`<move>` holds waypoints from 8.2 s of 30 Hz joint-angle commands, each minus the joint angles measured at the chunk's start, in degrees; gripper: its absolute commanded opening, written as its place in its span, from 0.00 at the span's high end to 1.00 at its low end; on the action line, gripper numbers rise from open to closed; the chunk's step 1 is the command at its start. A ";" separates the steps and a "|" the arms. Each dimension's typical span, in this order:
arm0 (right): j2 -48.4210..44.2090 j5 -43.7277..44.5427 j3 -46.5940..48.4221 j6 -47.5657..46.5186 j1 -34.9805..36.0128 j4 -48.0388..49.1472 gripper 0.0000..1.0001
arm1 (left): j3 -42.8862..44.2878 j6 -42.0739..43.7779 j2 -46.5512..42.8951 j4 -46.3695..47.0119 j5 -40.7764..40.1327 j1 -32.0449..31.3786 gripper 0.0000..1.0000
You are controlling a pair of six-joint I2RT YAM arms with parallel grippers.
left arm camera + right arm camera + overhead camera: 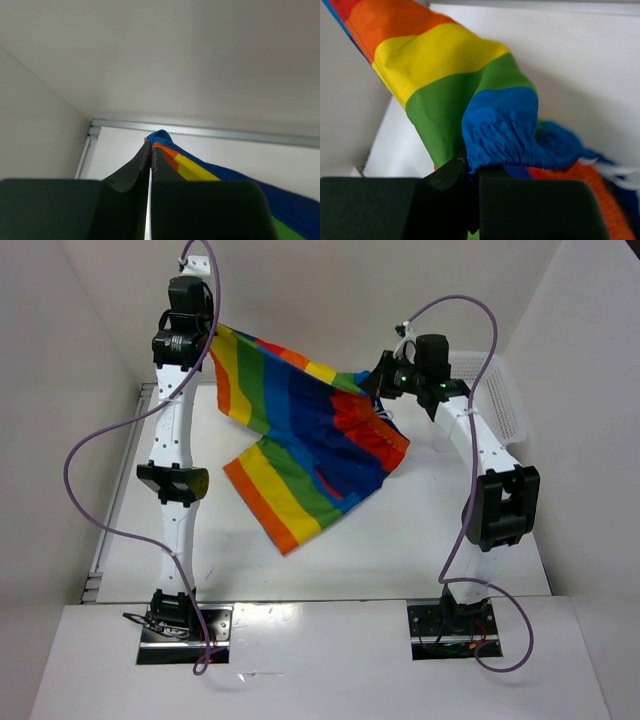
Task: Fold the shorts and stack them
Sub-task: Flatten the shorts out, then fold the shorts
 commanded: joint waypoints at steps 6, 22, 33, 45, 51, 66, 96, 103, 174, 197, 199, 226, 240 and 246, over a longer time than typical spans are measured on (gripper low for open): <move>0.67 6.57 -8.15 -6.99 -0.10 -0.06 1.00 | 2.73 0.21 0.22 -13.71 10.65 0.90 1.00; -0.39 9.91 -16.05 -17.79 -10.13 -8.84 1.00 | -87.94 0.21 -50.56 -3.53 3.81 -22.10 1.00; -2.05 12.89 -20.19 -23.78 -10.65 -11.40 0.99 | -100.10 0.21 -53.13 -6.34 10.47 -25.82 1.00; -2.58 20.63 -21.24 -22.73 -10.65 -8.23 0.90 | -103.98 0.21 -45.75 -3.79 14.70 -33.55 0.96; -2.05 21.16 -20.72 -22.73 -10.65 -8.23 0.56 | -100.98 0.21 -42.05 -3.88 19.71 -34.95 0.36; -5.13 35.56 -26.60 -22.63 -3.01 -8.94 0.19 | -108.18 0.21 -34.86 6.12 13.23 -42.95 0.00; -21.22 -7.93 -45.23 5.04 4.11 -5.96 0.93 | -122.69 0.21 -50.13 25.94 -14.67 -18.00 0.31; -21.22 -5.38 -42.69 4.43 4.11 -6.04 0.94 | -119.80 0.21 -56.90 11.61 -1.93 -18.26 0.11; -16.74 29.76 -38.56 -7.95 0.33 -0.33 0.98 | -104.94 0.21 -22.81 -11.17 59.97 -3.05 0.95; -3.73 28.90 -33.20 -12.71 0.33 3.63 0.07 | -106.26 0.21 -24.74 -8.71 51.70 -4.11 0.94; -1.89 27.49 -32.15 -12.01 0.33 4.24 0.07 | -106.26 0.21 -24.74 -8.71 51.70 -4.11 0.94; -18.75 7.80 -54.10 17.70 0.33 6.53 1.00 | -78.66 0.21 -25.79 -22.68 50.45 8.19 0.96; -21.56 14.29 -59.56 17.18 0.33 6.44 1.00 | -98.97 0.21 -27.47 -18.82 37.91 10.40 0.96; -22.09 18.87 -60.17 15.43 0.33 6.44 1.00 | -96.75 0.21 -24.30 -22.69 34.75 12.68 0.86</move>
